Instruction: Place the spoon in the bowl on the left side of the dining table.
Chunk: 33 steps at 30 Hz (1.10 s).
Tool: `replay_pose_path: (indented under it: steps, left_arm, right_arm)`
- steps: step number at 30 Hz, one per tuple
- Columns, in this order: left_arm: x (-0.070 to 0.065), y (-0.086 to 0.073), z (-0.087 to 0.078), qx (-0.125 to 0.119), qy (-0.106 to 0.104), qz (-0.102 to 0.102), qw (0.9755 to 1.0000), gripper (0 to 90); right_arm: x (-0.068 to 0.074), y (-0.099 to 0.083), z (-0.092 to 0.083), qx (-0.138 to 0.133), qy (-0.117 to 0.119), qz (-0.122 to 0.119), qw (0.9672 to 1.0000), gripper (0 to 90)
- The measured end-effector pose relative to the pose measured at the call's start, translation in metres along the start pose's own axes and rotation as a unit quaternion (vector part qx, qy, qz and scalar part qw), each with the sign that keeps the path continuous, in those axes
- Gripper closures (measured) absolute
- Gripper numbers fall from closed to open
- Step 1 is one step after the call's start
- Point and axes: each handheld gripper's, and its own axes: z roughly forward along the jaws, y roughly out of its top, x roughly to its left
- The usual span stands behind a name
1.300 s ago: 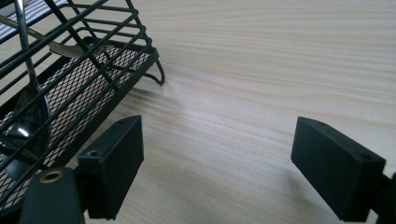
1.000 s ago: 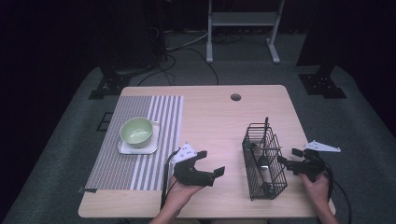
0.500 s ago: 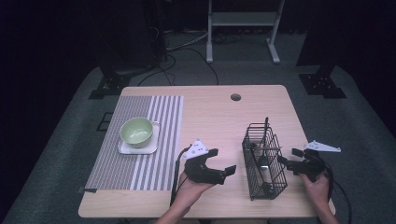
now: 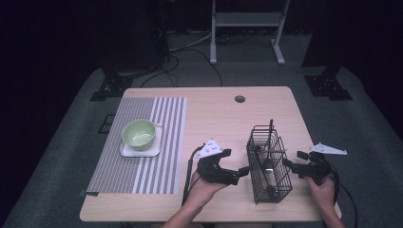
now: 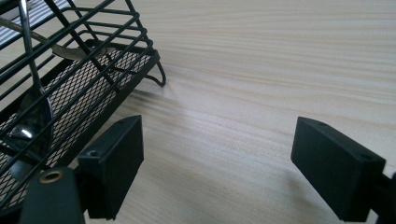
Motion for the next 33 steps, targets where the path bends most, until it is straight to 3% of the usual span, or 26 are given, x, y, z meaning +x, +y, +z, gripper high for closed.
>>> replay_pose_path:
  steps: [14, 16, 25, 33]
  left_arm:
    - [-0.002, 0.006, 0.019, 0.010, -0.009, -0.004, 0.9999, 7.9]
    - [-0.003, 0.008, 0.020, 0.009, -0.018, -0.002, 0.9998, 12.4]
    - [-0.006, 0.014, 0.031, 0.010, -0.026, 0.002, 0.9996, 15.3]
    - [-0.001, 0.015, 0.038, 0.012, -0.031, -0.023, 0.9992, 22.2]
  right_arm:
    - [-0.001, 0.000, 0.000, -0.002, 0.003, 0.002, 1.0000, 16.0]
    - [-0.001, 0.000, 0.000, -0.002, 0.003, 0.002, 1.0000, 16.0]
    - [-0.001, 0.000, 0.000, -0.002, 0.003, 0.002, 1.0000, 16.0]
    - [-0.001, 0.000, 0.000, -0.003, 0.004, 0.003, 1.0000, 16.0]
